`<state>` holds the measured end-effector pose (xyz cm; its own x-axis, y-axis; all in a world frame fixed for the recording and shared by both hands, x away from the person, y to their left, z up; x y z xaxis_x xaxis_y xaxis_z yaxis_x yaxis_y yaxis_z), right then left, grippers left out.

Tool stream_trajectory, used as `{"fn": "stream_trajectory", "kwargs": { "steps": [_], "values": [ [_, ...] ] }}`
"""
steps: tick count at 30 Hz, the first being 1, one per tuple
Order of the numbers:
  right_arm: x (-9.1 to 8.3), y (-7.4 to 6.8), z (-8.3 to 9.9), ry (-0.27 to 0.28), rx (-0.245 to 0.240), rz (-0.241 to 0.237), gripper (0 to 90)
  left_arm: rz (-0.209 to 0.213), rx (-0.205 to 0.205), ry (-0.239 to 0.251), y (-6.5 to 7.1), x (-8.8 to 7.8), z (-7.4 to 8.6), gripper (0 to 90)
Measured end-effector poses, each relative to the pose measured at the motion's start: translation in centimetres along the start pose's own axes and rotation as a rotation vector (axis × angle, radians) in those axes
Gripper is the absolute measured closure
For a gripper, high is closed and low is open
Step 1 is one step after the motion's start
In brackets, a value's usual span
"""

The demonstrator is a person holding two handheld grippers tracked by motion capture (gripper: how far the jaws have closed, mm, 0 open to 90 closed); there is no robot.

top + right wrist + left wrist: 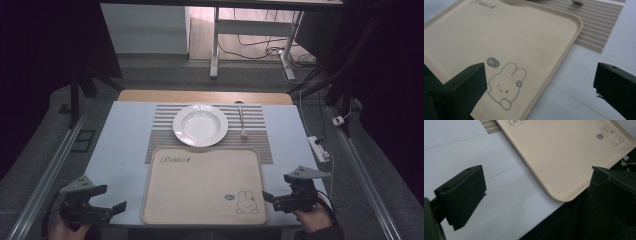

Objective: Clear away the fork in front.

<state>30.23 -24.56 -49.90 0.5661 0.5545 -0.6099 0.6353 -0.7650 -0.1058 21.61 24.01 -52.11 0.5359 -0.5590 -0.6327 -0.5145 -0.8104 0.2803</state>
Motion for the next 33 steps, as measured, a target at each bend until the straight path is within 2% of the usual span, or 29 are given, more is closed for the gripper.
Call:
{"fn": "stream_trajectory", "kwargs": {
  "steps": [2,9,17,20,21,25,31,33],
  "values": [
    [0.5,-0.2,-0.6,0.011,0.006,-0.010,0.0,0.000,0.000,0.000,0.0,0.0,0.0,1.6],
    [1.9,-0.1,-1.5,-0.013,-0.024,0.013,0.0,0.000,0.000,-0.002,0.0,0.0,0.0,1.7],
    [3.3,-0.1,-2.6,-0.018,-0.048,0.008,0.0,0.001,-0.001,-0.002,0.0,0.0,0.0,1.7],
    [3.9,0.1,-3.0,-0.017,-0.066,-0.006,0.0,0.001,0.000,-0.003,0.0,0.0,0.0,1.7],
    [4.5,0.1,-3.4,-0.001,-0.064,-0.023,0.0,0.001,0.000,-0.003,0.0,0.0,0.0,1.7],
    [5.1,0.3,-3.7,0.004,-0.069,-0.023,0.0,0.001,0.001,-0.003,0.0,0.0,0.0,1.7],
    [6.9,0.9,-4.3,-0.026,-0.096,-0.007,0.0,0.001,0.001,-0.003,0.0,0.0,0.0,1.7],
    [7.4,1.1,-4.7,-0.020,-0.105,-0.005,0.0,0.001,0.002,-0.003,0.0,0.0,0.0,1.7]
  ]
}}
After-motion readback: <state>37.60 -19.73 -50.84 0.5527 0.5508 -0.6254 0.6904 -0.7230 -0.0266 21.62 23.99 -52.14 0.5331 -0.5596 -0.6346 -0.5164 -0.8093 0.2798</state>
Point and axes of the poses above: each handheld gripper's, and its own axes: x roughly forward along the jaws, z roughly out of its underside, y roughly to its right, the point moved 7 cm from there along x, roughly forward along the jaws, and after that the axes turned 3 degrees about y, right-handed, at the moved point
